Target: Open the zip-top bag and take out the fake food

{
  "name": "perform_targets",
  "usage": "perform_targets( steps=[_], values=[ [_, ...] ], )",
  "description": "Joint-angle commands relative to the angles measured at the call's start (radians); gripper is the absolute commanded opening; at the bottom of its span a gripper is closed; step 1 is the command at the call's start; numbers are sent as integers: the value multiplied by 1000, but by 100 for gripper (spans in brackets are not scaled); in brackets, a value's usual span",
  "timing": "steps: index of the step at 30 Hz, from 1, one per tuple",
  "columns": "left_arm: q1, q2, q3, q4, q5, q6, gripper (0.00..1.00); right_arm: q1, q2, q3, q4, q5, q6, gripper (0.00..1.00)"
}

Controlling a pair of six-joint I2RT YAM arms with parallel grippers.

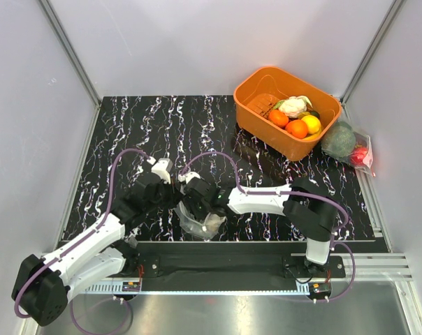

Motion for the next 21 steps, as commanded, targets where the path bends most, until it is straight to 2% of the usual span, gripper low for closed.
perform_targets(
  steps=[1,6,7,8,12,16,21],
  values=[
    [-4,-13,-9,52,12,-6,0,15,18,7,41,70,28,51],
    [-4,-13,-21,75,32,-20,0,23,63,30,30,94,48,52],
    [-4,-14,-23,81,34,-25,0,27,74,35,26,94,51,48],
    [-3,-14,-26,86,35,-28,0,27,78,38,21,98,59,40],
    [-3,-8,-25,87,29,-25,0,30,51,27,11,108,63,24],
    [-4,13,-23,106,32,-26,0,32,-29,12,-11,150,60,14],
    [-3,30,-15,113,26,-28,0,30,-147,-12,-8,127,52,6]
  ],
)
